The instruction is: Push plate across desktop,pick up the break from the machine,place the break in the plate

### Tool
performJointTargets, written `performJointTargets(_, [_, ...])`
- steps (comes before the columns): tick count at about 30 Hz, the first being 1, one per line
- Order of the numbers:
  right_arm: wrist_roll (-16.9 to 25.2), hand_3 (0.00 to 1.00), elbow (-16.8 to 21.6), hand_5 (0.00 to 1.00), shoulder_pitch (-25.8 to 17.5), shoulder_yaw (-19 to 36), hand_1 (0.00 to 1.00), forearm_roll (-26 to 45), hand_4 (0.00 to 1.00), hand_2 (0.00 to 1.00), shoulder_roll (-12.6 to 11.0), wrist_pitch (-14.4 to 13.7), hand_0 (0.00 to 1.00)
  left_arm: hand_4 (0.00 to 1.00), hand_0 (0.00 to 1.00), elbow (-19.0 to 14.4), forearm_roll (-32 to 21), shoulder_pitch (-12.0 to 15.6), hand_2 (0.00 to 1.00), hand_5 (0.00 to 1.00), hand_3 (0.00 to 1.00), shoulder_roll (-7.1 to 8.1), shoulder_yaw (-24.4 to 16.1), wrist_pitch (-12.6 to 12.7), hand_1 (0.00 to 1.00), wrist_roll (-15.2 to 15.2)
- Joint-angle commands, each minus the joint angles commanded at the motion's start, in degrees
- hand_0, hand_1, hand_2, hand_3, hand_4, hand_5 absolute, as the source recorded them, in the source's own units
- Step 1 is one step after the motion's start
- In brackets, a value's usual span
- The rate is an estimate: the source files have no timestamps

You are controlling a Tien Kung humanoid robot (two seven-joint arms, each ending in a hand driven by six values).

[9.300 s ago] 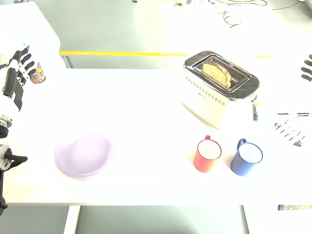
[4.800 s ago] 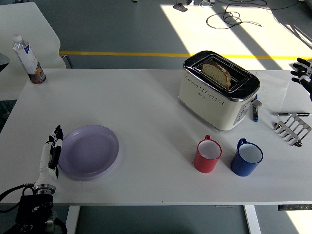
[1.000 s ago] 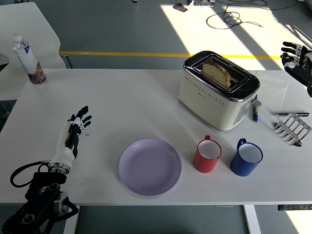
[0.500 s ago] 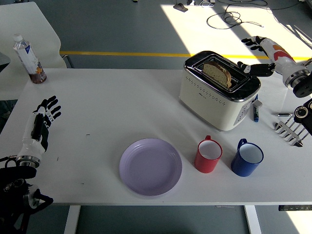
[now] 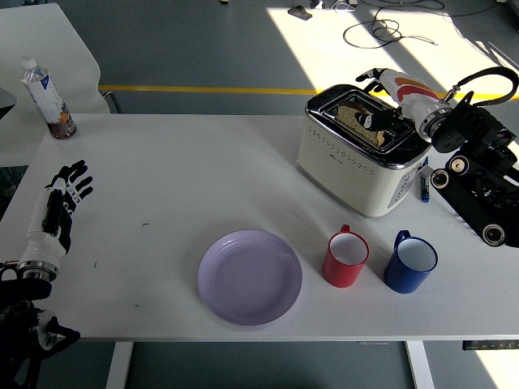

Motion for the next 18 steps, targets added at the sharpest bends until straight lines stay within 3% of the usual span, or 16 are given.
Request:
performJointTargets(6, [-0.7,0.811,-3.4,0.265,1.0,-0.5,0.742,-0.7,0.757,0.711,2.5,0.3,0.797,0.512,0.798,0.3,-0.3,0.2,0.879,0.965,0.804,0.07,0.5,0.4,0.822,-0.6])
performJointTargets(12, [-2.1,0.820,-8.4,0.266,2.6,-0.4,0.757,-6.6,0.754,0.746,5.0,-0.1,0.810,0.509,0.794,0.5,-0.6,0.1,0.875,0.964,0.804,0.05,1.4,0.7,0.818,-1.0])
performJointTargets(18, [-2.3,0.818,-10.1,0.272,3.5,-0.2,0.737,-9.4,0.753,0.729,5.6,-0.4,0.790,0.507,0.794,0.7,-0.7,0.0,0.873,0.965,0.804,-0.03,2.2,0.7,0.813,-1.2])
